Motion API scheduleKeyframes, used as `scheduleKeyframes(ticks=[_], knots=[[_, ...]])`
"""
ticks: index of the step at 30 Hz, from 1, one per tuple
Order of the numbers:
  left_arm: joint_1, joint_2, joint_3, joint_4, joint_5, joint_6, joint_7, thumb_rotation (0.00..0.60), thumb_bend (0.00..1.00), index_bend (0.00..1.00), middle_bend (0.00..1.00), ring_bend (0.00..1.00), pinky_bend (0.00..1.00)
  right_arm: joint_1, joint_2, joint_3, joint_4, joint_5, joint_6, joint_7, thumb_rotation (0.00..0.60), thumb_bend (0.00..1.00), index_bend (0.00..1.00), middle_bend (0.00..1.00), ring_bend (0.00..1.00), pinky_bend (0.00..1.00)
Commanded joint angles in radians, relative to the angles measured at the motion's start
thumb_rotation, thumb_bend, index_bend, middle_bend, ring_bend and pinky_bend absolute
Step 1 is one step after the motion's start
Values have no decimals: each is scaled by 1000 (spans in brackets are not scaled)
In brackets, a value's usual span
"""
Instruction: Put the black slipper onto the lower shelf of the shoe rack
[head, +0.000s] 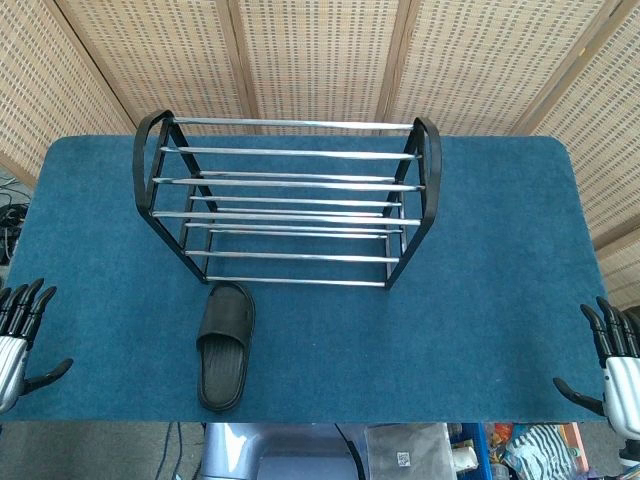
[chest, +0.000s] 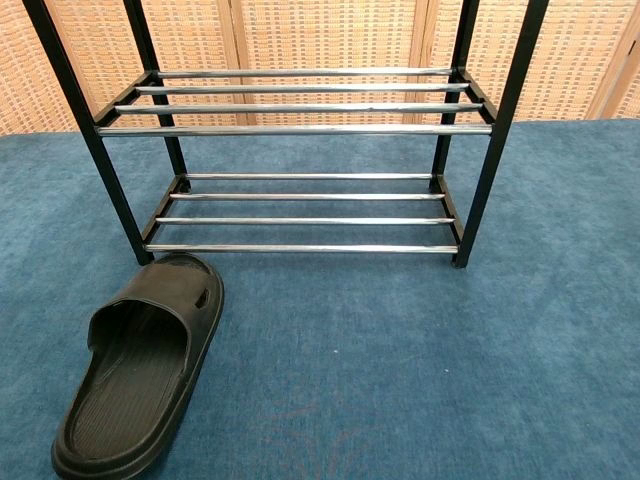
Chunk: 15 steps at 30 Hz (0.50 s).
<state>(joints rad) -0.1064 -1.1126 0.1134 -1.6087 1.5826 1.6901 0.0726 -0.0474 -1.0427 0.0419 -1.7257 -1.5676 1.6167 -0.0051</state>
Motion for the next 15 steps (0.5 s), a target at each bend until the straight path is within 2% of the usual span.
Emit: scheduleKeyframes(ticks=[1, 8, 15], knots=[[2, 1, -3, 2, 7, -5, 1, 600, 124, 0, 0, 0, 0, 0, 0, 0, 0, 0, 0, 1, 600, 0, 0, 0, 0, 0], [-29, 7, 13, 43, 98, -58, 26, 600, 124, 0, 0, 0, 0, 1, -1, 1, 1, 3, -3, -3, 600, 0, 0, 0, 0, 0], [-252, 29, 60, 200, 459, -252, 146, 600, 128, 0, 0, 0, 0, 8, -10, 8, -1, 22, -17, -21, 600, 0, 0, 0, 0, 0]])
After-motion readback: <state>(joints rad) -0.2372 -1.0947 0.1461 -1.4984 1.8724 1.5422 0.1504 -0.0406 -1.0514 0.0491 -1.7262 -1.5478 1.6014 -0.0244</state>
